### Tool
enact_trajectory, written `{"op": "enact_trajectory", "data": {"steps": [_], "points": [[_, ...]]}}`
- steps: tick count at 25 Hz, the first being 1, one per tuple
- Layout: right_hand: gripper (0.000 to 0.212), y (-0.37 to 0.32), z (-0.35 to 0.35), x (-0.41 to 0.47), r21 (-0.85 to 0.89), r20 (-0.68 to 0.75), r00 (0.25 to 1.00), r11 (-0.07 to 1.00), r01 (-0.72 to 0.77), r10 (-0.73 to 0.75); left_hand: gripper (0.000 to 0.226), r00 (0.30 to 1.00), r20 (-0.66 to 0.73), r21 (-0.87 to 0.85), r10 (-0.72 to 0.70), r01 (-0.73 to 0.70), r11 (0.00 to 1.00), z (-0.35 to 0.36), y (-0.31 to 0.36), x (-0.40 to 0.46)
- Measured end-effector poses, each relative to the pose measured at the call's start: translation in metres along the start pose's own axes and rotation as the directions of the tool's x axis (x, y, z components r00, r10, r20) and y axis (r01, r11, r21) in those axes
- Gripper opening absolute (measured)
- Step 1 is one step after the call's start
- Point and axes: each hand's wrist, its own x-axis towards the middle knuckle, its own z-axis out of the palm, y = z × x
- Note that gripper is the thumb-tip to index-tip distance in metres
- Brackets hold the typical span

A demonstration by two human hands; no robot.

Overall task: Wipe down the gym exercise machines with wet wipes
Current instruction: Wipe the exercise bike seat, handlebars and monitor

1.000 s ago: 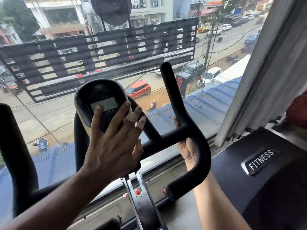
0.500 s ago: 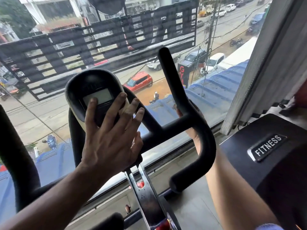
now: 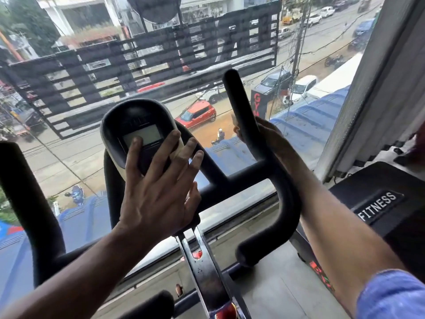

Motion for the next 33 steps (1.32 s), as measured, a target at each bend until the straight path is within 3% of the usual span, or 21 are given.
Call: {"op": "enact_trajectory", "data": {"steps": [4, 8, 11, 16, 20, 24, 28, 31, 33], "points": [[0.028, 0.020, -0.031, 0.092, -0.170, 0.177, 0.973, 0.978, -0.119, 0.150, 0.049, 1.000, -0.018, -0.001, 0.014, -0.014, 1.000, 0.003, 0.001, -0.004], [0.022, 0.024, -0.036, 0.140, -0.079, 0.157, 0.984, 0.995, -0.069, 0.080, 0.047, 0.999, -0.036, -0.017, 0.002, -0.002, 1.000, 0.006, -0.001, -0.003], [0.026, 0.013, -0.018, 0.160, 0.001, 0.255, 0.960, 0.993, -0.121, 0.116, 0.048, 0.999, -0.032, -0.019, 0.012, -0.013, 1.000, 0.007, -0.003, -0.004], [0.028, 0.011, -0.047, 0.157, -0.203, 0.353, 0.903, 0.962, -0.182, 0.245, 0.049, 1.000, -0.029, -0.041, -0.003, 0.002, 0.999, 0.008, -0.001, -0.003], [0.020, -0.002, -0.014, 0.188, -0.106, 0.273, 0.950, 0.986, -0.127, 0.152, 0.049, 0.998, -0.066, -0.066, 0.000, -0.004, 0.998, 0.013, -0.003, -0.006], [0.022, 0.005, -0.020, 0.177, -0.069, 0.374, 0.896, 0.970, -0.232, 0.240, 0.050, 0.998, -0.058, -0.061, 0.011, -0.014, 0.998, 0.011, -0.003, -0.006], [0.017, -0.020, -0.006, 0.186, -0.152, 0.328, 0.929, 0.980, -0.127, 0.171, 0.051, 0.999, -0.041, -0.085, 0.002, -0.005, 0.996, 0.010, -0.003, -0.005], [0.020, -0.038, 0.014, 0.195, -0.112, 0.258, 0.961, 0.991, -0.075, 0.102, 0.050, 0.999, -0.047, -0.068, 0.002, -0.005, 0.998, 0.011, -0.003, -0.007], [0.011, -0.048, 0.023, 0.198, -0.110, 0.266, 0.960, 0.992, -0.057, 0.085, 0.051, 0.999, -0.042, -0.061, 0.003, -0.006, 0.998, 0.010, -0.003, -0.006]]}}
